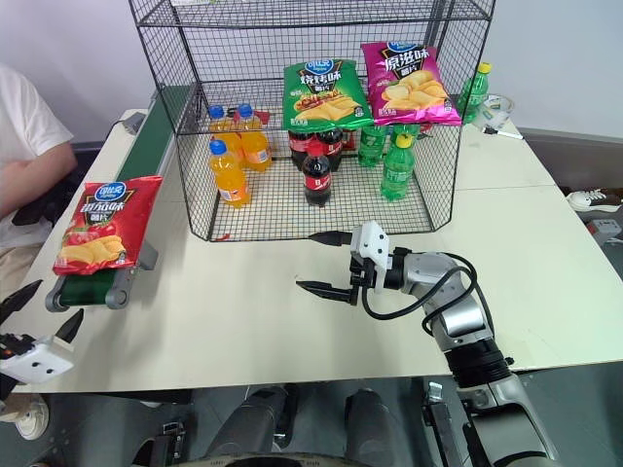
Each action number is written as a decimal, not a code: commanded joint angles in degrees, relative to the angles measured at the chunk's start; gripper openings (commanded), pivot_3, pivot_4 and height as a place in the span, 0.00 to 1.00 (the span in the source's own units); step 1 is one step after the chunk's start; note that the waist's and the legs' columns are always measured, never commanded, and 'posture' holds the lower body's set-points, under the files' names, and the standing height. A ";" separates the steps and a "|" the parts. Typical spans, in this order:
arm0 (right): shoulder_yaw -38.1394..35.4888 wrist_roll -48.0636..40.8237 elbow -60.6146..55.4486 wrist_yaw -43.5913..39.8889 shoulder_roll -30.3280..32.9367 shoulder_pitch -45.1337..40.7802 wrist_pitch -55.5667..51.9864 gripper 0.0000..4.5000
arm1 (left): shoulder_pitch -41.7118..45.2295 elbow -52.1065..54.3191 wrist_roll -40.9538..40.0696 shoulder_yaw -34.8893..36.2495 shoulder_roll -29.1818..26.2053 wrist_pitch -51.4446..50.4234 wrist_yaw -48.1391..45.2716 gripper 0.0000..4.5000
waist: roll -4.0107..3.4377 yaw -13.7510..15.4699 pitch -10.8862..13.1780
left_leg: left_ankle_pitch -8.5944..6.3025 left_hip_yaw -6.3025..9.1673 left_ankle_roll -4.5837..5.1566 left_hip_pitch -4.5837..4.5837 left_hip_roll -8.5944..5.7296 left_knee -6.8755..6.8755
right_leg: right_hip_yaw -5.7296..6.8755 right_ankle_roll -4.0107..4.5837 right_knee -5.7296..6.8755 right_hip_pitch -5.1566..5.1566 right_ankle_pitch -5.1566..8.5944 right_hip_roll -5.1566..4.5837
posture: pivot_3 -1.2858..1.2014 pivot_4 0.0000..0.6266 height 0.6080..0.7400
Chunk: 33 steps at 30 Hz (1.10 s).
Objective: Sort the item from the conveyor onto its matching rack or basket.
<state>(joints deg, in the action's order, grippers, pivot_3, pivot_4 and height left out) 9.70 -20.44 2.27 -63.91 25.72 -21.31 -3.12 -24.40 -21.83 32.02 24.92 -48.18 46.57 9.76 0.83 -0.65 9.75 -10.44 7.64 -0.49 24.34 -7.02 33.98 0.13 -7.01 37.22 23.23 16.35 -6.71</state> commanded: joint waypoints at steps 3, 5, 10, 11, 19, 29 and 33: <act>-1.05 -0.26 -1.55 0.08 -0.11 -0.47 1.04 1.00 | 0.47 1.30 -0.75 -0.25 -1.07 -0.29 0.58 0.99 | 0.00 0.01 0.00 | 0.00 0.00 0.00 0.00 0.00 0.00 | 0.00 0.00 0.00 -0.01 0.00 0.00 | 0.52 0.24 1.00; -1.00 -0.19 -1.66 0.16 -0.10 -0.43 1.03 1.00 | 0.53 1.34 -0.73 -0.37 -1.10 -0.41 0.64 0.99 | 0.00 0.00 0.00 | 0.00 0.00 0.00 0.00 0.00 0.00 | 0.00 0.00 0.00 -0.01 0.00 0.00 | 0.52 0.24 1.00; -1.12 -0.66 -2.08 0.33 -0.28 -0.55 0.53 1.00 | 0.60 1.74 -0.92 -0.78 -1.08 -0.88 0.64 0.99 | 0.00 -0.01 0.00 | 0.00 0.00 0.00 -0.01 0.00 0.00 | 0.00 0.00 0.01 0.00 0.00 0.00 | 0.52 0.24 1.00; -1.11 -0.69 -2.13 0.35 -0.29 -0.58 0.49 1.00 | 0.63 1.84 -0.92 -0.87 -1.05 -1.01 0.62 0.99 | 0.00 -0.02 0.00 | 0.00 0.00 0.00 -0.01 0.00 0.00 | 0.00 0.00 0.01 0.00 0.00 0.00 | 0.52 0.24 1.00; -1.04 -0.49 -1.90 0.46 -0.26 -0.70 0.81 1.00 | 1.72 2.42 -0.86 -1.76 -0.72 -1.99 0.52 0.99 | 0.01 0.04 0.00 | 0.00 0.00 0.00 -0.01 0.00 0.01 | 0.00 -0.01 0.02 -0.01 -0.01 0.01 | 0.52 0.24 1.00; -1.18 -0.48 -1.76 0.72 -0.36 -0.96 0.96 1.00 | 3.12 2.53 -1.50 -3.13 -0.86 -2.56 0.34 0.58 | 0.01 0.00 -0.01 | 0.06 0.00 0.09 -0.03 0.00 0.01 | 0.00 -0.02 0.05 -0.01 -0.01 0.02 | 0.52 0.24 1.00; -1.26 -0.41 -1.79 0.83 -0.29 -0.83 1.08 1.00 | 3.24 3.11 -2.43 -2.60 -0.65 -2.99 0.14 0.11 | 0.01 0.00 -0.01 | 0.06 -0.01 0.10 -0.04 0.00 0.01 | 0.00 -0.02 0.06 -0.01 -0.01 0.02 | 0.52 0.24 1.00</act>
<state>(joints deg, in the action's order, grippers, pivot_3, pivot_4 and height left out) 9.70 -20.45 2.27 -63.24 25.65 -21.31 -3.05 -21.06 -19.99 31.59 21.15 -48.23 43.91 9.73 0.84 -0.65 9.74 -10.38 7.63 -0.40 24.31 -7.02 34.00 0.13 -7.03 37.28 23.22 16.34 -6.70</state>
